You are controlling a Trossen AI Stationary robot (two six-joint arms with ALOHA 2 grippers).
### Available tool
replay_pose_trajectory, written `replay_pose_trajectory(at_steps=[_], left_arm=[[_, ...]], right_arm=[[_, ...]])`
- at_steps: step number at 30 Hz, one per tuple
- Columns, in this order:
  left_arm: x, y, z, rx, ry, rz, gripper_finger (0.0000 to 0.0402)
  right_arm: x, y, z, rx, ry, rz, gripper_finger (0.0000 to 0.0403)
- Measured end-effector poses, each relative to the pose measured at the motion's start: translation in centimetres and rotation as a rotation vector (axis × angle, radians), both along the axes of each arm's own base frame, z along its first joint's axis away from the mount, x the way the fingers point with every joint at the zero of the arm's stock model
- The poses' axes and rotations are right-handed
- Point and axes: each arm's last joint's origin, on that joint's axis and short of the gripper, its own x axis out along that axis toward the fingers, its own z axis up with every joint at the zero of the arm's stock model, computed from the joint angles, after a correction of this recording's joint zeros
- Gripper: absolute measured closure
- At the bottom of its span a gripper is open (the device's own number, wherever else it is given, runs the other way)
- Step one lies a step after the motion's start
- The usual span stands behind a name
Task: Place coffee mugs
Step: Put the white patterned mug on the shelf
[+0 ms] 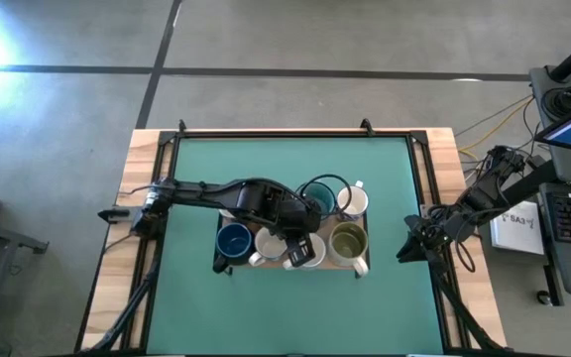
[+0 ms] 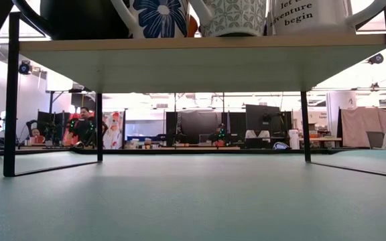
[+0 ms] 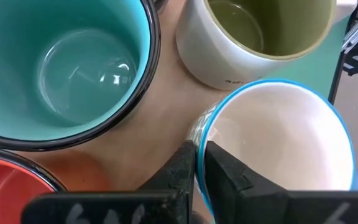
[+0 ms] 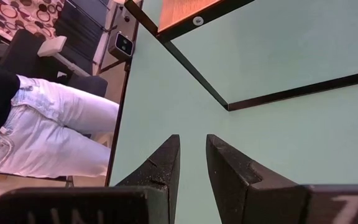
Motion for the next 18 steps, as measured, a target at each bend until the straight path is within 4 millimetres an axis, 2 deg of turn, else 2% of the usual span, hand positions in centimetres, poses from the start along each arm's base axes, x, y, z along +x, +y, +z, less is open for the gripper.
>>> replay_pose_trajectory(at_steps=[18], left_arm=[[0.14, 0.35, 0.1, 0.046, -0.024, 0.063, 0.0391]], right_arm=[[0.0, 0.0, 0.0, 0.0, 0.0, 0.0, 0.0335]])
